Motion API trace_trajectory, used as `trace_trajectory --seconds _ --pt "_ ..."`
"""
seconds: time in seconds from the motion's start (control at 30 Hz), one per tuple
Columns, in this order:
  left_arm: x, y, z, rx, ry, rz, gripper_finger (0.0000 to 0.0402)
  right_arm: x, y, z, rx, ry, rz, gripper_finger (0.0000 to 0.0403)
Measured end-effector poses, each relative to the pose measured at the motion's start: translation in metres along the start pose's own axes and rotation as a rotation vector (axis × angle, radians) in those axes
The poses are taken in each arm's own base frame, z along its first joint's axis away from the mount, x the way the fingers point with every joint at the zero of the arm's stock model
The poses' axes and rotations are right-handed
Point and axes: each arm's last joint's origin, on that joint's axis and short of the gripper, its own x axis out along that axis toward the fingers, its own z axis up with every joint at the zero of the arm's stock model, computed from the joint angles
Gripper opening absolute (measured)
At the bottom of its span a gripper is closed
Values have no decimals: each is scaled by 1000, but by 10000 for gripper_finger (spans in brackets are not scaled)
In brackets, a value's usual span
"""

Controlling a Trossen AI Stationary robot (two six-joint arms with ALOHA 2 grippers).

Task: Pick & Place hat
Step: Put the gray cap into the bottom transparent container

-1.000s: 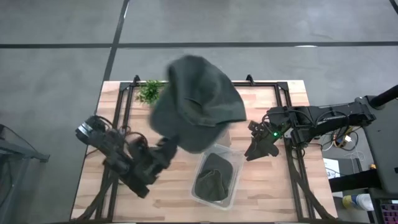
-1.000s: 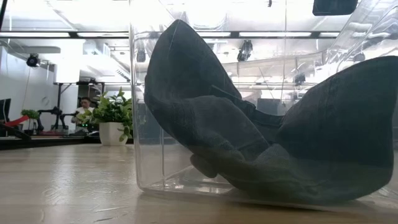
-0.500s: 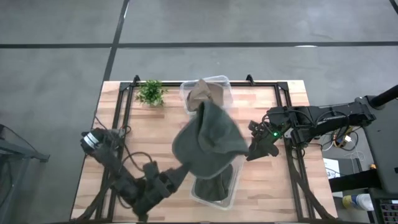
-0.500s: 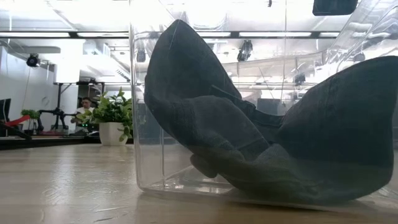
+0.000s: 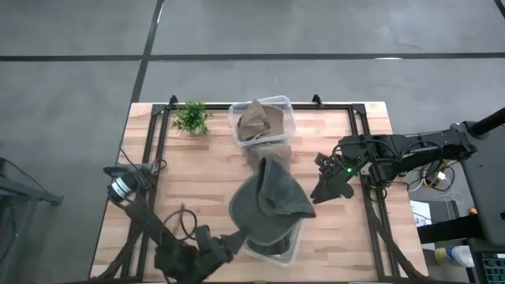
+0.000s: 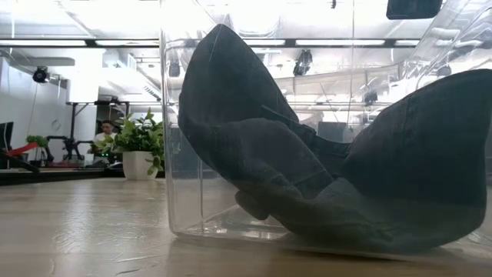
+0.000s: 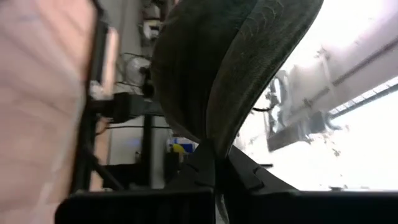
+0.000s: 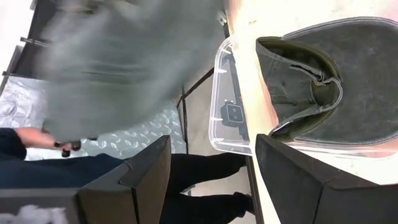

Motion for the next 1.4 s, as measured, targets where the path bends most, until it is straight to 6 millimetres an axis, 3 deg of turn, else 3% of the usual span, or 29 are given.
trace_trajectory --seconds 0.27,0.63,1.03,1.27,1.4 --pt "-3 43 -19 0 -33 40 5 0 0 0 3 0 0 228" --pt "3 80 -44 39 -46 40 5 0 0 0 3 0 0 228" --pt "-15 78 -55 -55 -15 47 24 0 0 0 4 0 0 228" --pt "-5 78 -54 -72 -36 44 33 0 0 0 3 0 0 228" --pt "-4 78 -54 -77 -39 44 58 0 0 0 4 0 0 228"
